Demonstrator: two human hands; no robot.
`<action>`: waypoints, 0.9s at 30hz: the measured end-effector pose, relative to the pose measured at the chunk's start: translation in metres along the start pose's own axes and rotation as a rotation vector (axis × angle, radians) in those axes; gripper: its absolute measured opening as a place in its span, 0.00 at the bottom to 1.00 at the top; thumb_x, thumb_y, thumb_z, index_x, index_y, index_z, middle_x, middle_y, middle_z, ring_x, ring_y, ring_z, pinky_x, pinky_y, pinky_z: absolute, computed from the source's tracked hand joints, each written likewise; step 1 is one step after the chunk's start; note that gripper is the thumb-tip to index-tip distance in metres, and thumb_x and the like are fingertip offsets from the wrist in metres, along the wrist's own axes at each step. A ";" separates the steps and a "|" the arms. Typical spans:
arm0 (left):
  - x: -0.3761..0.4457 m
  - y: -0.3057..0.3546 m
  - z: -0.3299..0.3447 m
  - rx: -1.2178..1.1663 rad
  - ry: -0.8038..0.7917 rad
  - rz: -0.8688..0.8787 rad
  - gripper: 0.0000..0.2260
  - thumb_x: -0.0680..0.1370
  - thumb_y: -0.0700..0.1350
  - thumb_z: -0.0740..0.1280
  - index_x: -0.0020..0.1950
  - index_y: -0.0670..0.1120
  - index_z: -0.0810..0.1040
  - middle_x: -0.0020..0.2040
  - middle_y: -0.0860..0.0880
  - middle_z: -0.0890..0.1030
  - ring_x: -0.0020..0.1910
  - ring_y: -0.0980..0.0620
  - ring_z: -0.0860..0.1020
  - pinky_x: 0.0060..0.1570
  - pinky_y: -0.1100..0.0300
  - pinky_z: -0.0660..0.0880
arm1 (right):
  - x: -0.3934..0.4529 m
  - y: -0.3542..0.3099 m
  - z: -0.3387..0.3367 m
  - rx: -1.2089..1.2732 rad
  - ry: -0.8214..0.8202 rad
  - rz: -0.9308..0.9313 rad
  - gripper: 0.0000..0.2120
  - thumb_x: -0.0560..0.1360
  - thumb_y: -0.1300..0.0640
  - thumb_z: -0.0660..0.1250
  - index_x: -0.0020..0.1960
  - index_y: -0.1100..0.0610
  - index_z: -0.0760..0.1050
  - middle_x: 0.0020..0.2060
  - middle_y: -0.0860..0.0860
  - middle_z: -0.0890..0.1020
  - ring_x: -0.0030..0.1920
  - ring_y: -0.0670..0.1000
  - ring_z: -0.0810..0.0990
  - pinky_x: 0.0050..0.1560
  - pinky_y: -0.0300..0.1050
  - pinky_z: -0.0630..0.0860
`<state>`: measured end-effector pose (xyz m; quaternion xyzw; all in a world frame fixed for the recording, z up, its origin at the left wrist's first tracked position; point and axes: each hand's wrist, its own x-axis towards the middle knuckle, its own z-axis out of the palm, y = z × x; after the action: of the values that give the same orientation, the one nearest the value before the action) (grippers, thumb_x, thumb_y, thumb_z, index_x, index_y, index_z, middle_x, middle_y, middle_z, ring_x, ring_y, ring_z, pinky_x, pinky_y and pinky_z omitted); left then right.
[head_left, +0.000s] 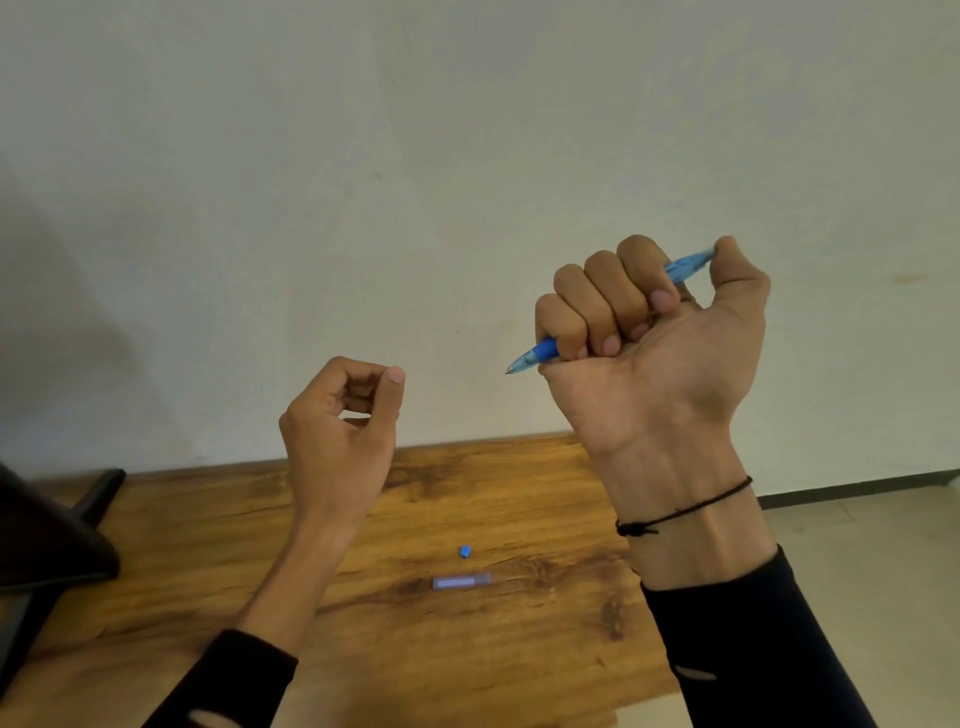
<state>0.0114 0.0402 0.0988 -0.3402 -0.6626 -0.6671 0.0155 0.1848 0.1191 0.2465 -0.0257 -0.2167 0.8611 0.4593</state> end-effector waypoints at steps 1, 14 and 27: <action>0.000 0.001 0.000 0.002 0.001 0.002 0.07 0.82 0.52 0.74 0.45 0.56 0.82 0.40 0.56 0.86 0.39 0.52 0.85 0.43 0.45 0.86 | 0.000 0.000 0.000 0.000 0.001 -0.002 0.29 0.83 0.38 0.50 0.29 0.53 0.59 0.23 0.47 0.55 0.27 0.48 0.51 0.26 0.42 0.53; -0.002 0.000 -0.001 0.009 -0.018 0.002 0.06 0.83 0.50 0.74 0.46 0.56 0.83 0.40 0.57 0.86 0.40 0.52 0.85 0.40 0.46 0.85 | -0.001 0.002 0.003 0.023 0.024 0.017 0.29 0.83 0.37 0.51 0.28 0.53 0.59 0.22 0.47 0.57 0.26 0.48 0.50 0.25 0.42 0.53; -0.004 0.000 -0.001 0.005 -0.027 0.003 0.06 0.83 0.48 0.74 0.46 0.54 0.83 0.40 0.58 0.85 0.39 0.53 0.84 0.38 0.51 0.84 | -0.001 0.002 0.003 0.001 0.027 0.011 0.28 0.83 0.39 0.50 0.29 0.52 0.57 0.25 0.46 0.53 0.27 0.48 0.50 0.25 0.41 0.53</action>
<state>0.0138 0.0376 0.0971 -0.3501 -0.6640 -0.6606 0.0085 0.1833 0.1161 0.2484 -0.0384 -0.2098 0.8633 0.4574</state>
